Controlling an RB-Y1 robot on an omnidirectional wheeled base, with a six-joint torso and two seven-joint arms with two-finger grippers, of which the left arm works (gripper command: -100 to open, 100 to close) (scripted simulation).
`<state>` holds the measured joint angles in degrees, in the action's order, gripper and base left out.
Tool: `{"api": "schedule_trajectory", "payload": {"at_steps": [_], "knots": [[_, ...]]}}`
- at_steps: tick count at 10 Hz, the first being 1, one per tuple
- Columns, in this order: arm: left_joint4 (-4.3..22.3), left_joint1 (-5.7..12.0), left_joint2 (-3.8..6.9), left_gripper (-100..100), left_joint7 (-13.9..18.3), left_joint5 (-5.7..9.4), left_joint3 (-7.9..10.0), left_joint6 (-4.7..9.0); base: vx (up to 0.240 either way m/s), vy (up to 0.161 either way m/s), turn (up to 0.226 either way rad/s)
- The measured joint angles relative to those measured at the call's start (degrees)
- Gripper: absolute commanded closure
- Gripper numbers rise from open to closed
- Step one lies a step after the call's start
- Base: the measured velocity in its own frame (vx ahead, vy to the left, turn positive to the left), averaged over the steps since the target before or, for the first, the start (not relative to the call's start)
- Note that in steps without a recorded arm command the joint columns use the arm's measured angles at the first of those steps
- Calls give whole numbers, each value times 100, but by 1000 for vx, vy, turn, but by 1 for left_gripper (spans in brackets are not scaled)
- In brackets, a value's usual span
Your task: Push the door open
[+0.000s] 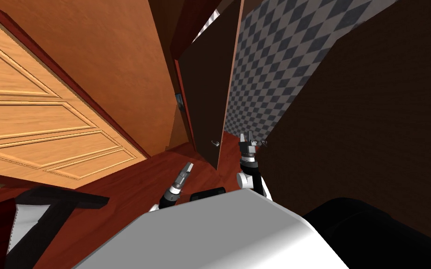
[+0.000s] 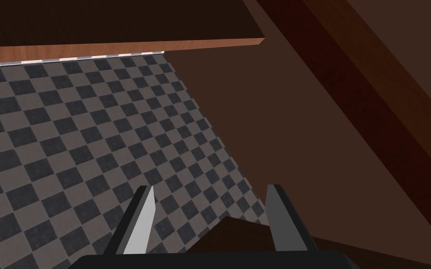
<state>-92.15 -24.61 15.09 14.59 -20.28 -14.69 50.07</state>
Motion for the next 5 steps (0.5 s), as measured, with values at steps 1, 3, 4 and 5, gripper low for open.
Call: {"api": "schedule_trajectory", "payload": {"at_steps": [1, 3, 4, 5], "knots": [[206, 15, 12, -100, 36, -64, -54, 115, 171, -27, -31], [447, 9, 122, -100, 193, -187, -150, 266, 152, -14, -14], [515, 16, 188, -100, 272, -214, -162, 316, 110, -20, -12], [615, 28, 204, -100, 317, -253, -194, 364, 90, -17, -15]]}}
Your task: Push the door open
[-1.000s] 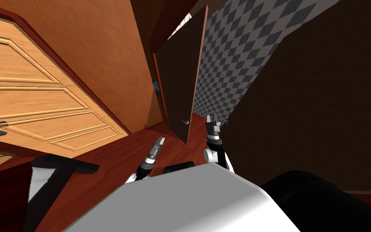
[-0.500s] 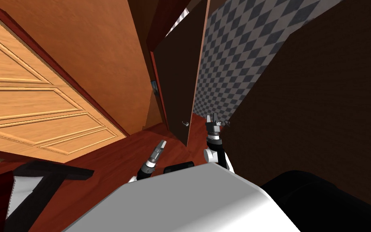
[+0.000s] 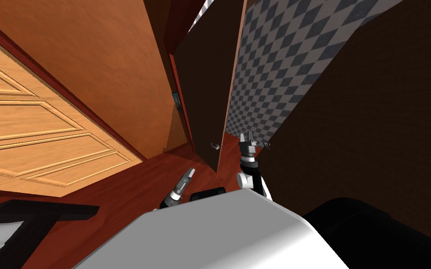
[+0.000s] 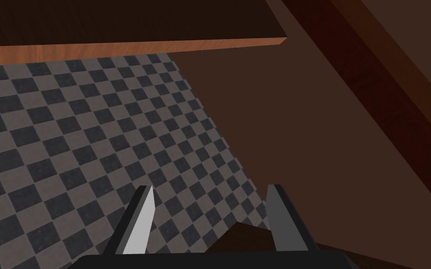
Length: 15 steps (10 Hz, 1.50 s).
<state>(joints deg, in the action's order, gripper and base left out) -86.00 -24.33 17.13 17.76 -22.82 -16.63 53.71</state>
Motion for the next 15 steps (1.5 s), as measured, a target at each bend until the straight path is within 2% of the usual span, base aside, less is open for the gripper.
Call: {"api": "schedule_trajectory", "payload": {"at_steps": [3, 4, 5, 6, 9, 10, 11, 15], "knots": [[396, 73, 82, -100, 155, -136, -106, 194, 132, -21, -22], [519, 51, 118, -100, 204, -194, -154, 278, 182, -36, -29], [679, 71, 182, -100, 285, -245, -188, 375, 223, -28, -24], [713, 16, 251, -100, 380, -315, -245, 423, 156, 9, 0], [1130, 82, 305, -100, 494, -431, -334, 641, 149, 8, -23], [1243, 83, 364, -100, 567, -478, -369, 722, 205, -30, -18], [1284, 68, 427, -100, 665, -533, -410, 753, 157, -4, -6], [1658, 96, 512, -100, 826, -674, -521, 955, 135, -6, -15]]}}
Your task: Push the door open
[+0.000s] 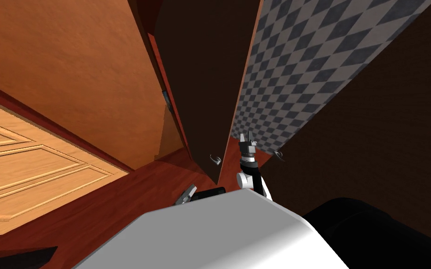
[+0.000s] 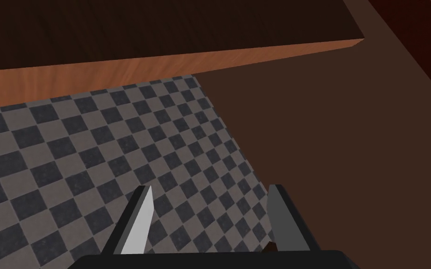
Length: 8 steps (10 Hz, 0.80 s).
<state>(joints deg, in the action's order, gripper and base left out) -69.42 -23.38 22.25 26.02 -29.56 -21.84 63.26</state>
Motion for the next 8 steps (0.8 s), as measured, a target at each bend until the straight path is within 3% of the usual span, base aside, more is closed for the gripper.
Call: {"api": "schedule_trajectory", "payload": {"at_steps": [5, 8], "knots": [[437, 28, 115, -100, 184, -160, -122, 268, 133, -22, -58], [424, 73, 86, -100, 215, -148, -127, 190, 88, -128, -46]]}}
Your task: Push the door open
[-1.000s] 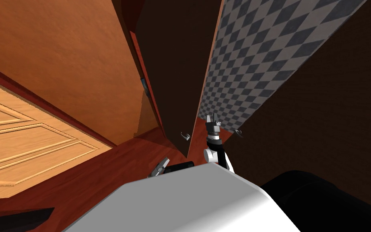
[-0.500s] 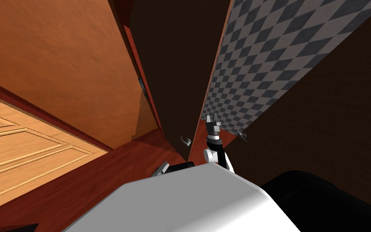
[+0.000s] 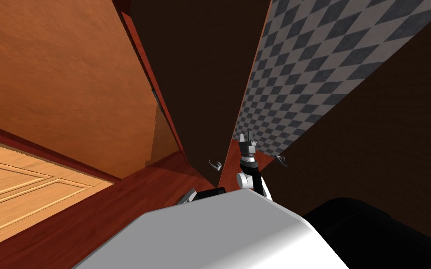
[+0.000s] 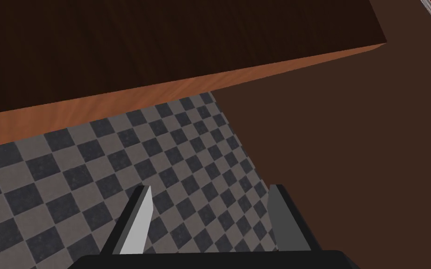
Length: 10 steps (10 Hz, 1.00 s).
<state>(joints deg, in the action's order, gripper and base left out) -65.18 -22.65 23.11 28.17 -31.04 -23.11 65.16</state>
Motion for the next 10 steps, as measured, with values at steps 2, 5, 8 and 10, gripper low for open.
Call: {"api": "schedule_trajectory", "payload": {"at_steps": [2, 5, 8, 10], "knots": [[11, 52, -45, -100, 7, 19, -4, -78, 124, -142, -46], [75, 188, -153, -100, 20, 52, -13, -232, 154, -152, -57], [47, 275, -225, -100, 54, 82, -22, -411, 138, -156, -48], [45, 308, -253, 100, 62, 92, -26, -467, 25, -29, 3]]}}
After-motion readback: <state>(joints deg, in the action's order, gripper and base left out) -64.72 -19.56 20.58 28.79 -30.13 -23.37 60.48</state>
